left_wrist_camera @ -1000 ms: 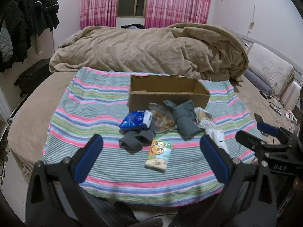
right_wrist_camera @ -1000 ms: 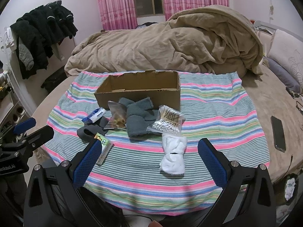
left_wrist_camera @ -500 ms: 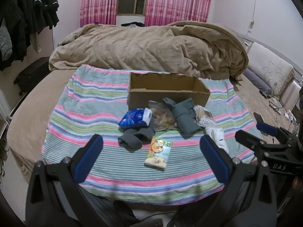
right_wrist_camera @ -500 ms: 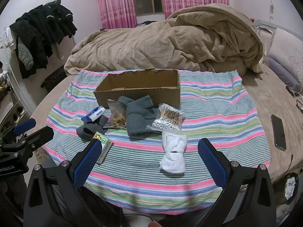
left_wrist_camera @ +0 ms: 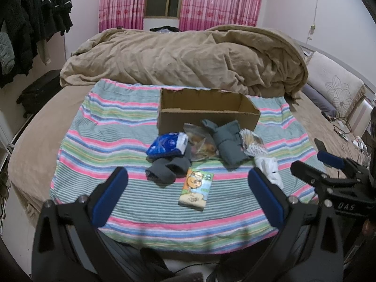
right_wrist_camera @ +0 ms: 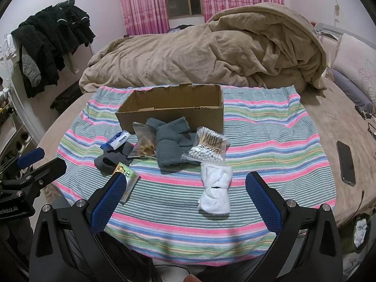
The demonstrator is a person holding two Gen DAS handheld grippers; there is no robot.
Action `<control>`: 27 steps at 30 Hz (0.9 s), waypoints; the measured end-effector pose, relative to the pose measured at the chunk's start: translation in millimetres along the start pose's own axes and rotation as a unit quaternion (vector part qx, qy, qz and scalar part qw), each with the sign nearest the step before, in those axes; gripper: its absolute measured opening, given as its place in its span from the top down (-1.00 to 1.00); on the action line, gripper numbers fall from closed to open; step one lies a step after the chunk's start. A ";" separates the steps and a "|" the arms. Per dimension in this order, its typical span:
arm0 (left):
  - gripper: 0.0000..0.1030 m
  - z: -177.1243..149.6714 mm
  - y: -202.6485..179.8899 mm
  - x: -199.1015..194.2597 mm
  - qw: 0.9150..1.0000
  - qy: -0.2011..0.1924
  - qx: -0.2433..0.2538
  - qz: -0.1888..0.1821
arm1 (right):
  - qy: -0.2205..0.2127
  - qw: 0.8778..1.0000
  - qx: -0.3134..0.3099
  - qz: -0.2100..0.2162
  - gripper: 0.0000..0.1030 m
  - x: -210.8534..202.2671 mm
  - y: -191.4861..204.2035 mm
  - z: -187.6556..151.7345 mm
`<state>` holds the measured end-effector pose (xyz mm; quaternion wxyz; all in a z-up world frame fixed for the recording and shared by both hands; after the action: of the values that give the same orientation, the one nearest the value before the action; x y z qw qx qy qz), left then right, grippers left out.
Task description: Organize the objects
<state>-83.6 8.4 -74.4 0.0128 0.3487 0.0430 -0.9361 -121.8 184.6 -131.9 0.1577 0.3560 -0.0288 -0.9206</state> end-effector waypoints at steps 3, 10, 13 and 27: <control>-0.99 -0.8 -0.5 -0.3 1.000 0.001 0.000 0.000 | 0.001 1.000 0.000 0.000 -0.99 0.3 -0.3 1.5; -0.99 -2.3 -1.4 0.9 1.000 0.004 0.001 -0.001 | 0.002 1.000 0.001 0.000 -1.00 0.9 -0.6 -0.3; -0.99 -2.5 -1.3 1.0 1.000 0.005 0.001 -0.001 | 0.002 1.000 0.001 0.000 -0.99 1.5 -1.1 -1.3; -0.99 -3.3 -3.8 1.5 1.000 0.007 0.003 -0.003 | 0.007 1.000 0.005 -0.001 -0.99 2.7 -4.8 -4.3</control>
<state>-82.7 12.5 -77.6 0.0085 0.3553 0.0408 -0.9338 -122.1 188.6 -137.7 0.1555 0.3630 -0.0323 -0.9182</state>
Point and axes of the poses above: each gripper's, at about its wrist camera, not at the fingertips, and x roughly the way its jaws point, y to its left, z to its top, the point moved 10 cm from there along x, roughly the way its jaws point, and after that the axes turned 5 degrees about z, right-handed, at the moved point
